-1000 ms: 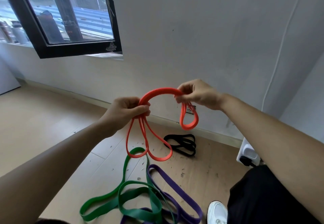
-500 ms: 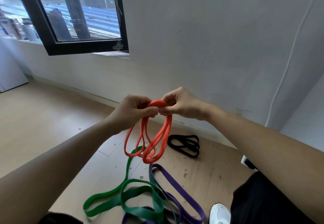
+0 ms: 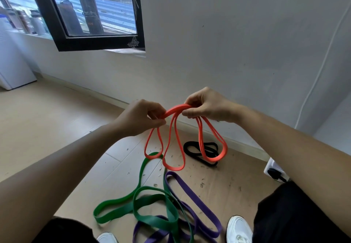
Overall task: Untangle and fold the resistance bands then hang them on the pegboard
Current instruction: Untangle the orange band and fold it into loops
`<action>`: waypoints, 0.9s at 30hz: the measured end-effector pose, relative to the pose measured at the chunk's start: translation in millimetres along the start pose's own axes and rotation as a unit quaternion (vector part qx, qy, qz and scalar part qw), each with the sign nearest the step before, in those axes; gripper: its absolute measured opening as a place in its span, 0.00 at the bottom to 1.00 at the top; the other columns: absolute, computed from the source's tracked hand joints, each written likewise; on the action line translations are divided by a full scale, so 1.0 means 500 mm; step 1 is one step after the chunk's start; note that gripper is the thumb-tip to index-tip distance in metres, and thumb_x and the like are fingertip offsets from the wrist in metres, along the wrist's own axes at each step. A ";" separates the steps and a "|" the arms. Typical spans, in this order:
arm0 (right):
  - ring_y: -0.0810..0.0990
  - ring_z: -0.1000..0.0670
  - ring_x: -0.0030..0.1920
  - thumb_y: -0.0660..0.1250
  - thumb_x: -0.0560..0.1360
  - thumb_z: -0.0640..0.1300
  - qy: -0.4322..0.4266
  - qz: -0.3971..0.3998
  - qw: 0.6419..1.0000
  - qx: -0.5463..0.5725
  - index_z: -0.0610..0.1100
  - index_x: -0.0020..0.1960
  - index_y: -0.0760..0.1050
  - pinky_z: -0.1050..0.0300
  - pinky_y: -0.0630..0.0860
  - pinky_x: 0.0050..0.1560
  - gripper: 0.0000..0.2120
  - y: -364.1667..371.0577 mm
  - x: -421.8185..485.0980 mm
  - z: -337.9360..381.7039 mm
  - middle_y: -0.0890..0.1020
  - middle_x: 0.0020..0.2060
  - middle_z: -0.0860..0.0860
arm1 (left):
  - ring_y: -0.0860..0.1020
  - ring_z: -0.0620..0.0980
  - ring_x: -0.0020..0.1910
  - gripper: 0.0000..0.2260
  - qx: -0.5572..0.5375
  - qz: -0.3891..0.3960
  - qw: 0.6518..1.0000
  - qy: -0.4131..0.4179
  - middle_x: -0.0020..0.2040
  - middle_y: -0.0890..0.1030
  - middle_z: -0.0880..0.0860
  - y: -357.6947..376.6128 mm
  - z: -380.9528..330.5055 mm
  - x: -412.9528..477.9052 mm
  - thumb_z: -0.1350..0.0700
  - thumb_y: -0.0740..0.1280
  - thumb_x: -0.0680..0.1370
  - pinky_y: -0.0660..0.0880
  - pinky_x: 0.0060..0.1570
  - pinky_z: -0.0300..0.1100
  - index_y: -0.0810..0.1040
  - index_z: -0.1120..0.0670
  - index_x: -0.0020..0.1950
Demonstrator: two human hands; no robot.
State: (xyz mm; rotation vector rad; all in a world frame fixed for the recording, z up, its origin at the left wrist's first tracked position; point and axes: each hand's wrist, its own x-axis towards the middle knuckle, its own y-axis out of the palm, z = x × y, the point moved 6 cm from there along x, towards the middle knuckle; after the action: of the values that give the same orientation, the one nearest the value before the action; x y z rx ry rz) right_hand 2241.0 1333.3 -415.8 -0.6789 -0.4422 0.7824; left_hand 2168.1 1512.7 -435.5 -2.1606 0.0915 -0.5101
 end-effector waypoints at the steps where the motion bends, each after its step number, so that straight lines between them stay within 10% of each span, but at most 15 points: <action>1: 0.85 0.48 0.43 0.74 0.75 0.45 -0.002 0.001 1.000 0.001 0.39 0.51 0.84 0.58 0.83 0.45 0.10 -0.001 -0.001 0.001 0.86 0.41 0.47 | 0.84 0.41 0.44 0.08 0.001 0.006 1.000 0.003 0.44 0.84 0.45 0.003 -0.002 0.001 0.59 0.74 0.75 0.83 0.50 0.41 0.82 0.50 0.53; 14: 0.83 0.48 0.39 0.74 0.75 0.46 -0.009 -0.046 0.997 0.059 0.37 0.51 0.84 0.55 0.81 0.43 0.11 0.021 0.001 -0.002 0.85 0.40 0.45 | 0.83 0.54 0.48 0.09 -0.231 0.017 0.966 -0.112 0.48 0.85 0.59 0.056 0.002 -0.008 0.55 0.71 0.78 0.81 0.52 0.44 0.83 0.58 0.56; 27: 0.87 0.43 0.45 0.80 0.68 0.41 0.017 -0.012 0.991 0.132 0.38 0.51 0.80 0.49 0.84 0.50 0.16 0.036 -0.020 -0.035 0.86 0.44 0.42 | 0.82 0.43 0.35 0.10 -0.083 0.027 0.994 -0.068 0.38 0.84 0.49 0.055 -0.053 0.021 0.53 0.75 0.74 0.78 0.36 0.36 0.84 0.57 0.51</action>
State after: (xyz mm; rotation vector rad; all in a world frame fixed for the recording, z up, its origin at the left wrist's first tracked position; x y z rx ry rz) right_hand 2236.0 1328.3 -441.8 -0.4385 -0.3076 0.7880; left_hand 2170.3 1473.4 -439.9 -2.3421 0.1201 -0.3343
